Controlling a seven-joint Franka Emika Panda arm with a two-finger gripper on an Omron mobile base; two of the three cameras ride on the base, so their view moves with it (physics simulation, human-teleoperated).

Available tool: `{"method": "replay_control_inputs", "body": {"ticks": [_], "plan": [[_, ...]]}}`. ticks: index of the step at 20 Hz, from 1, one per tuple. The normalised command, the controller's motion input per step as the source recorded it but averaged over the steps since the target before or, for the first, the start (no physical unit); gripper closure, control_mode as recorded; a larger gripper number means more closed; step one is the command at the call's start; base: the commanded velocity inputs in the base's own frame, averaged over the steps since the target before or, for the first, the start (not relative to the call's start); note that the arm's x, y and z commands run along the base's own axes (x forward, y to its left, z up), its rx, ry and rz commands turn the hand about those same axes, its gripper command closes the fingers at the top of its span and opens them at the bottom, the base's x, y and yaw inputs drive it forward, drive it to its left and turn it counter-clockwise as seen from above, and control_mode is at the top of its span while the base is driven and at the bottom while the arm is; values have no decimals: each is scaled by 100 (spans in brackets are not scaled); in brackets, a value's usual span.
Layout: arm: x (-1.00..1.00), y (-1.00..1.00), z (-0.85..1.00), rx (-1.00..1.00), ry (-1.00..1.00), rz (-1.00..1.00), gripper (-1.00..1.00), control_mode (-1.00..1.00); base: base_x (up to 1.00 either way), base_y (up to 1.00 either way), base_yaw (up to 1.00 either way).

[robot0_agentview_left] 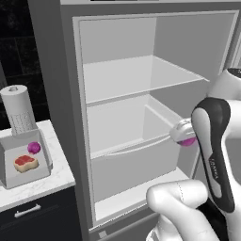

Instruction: Place one onion and one steak in each tupperware on the nearby counter, to pack two identical lunches.

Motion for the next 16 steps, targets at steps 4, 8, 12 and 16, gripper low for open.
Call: {"method": "replay_control_inputs", "body": {"ticks": [4, 8, 12, 16], "plan": [[-28, 0, -13, 0, 0, 0, 100, -100, 0, 0, 0], [-27, 0, -2, 0, 2, 0, 100, -100, 0, 0, 0], [0, 0, 0, 0, 0, 0, 100, 100, -50, 47, 0], [0, 0, 0, 0, 0, 0, 100, 100, -37, 100, 0]]}}
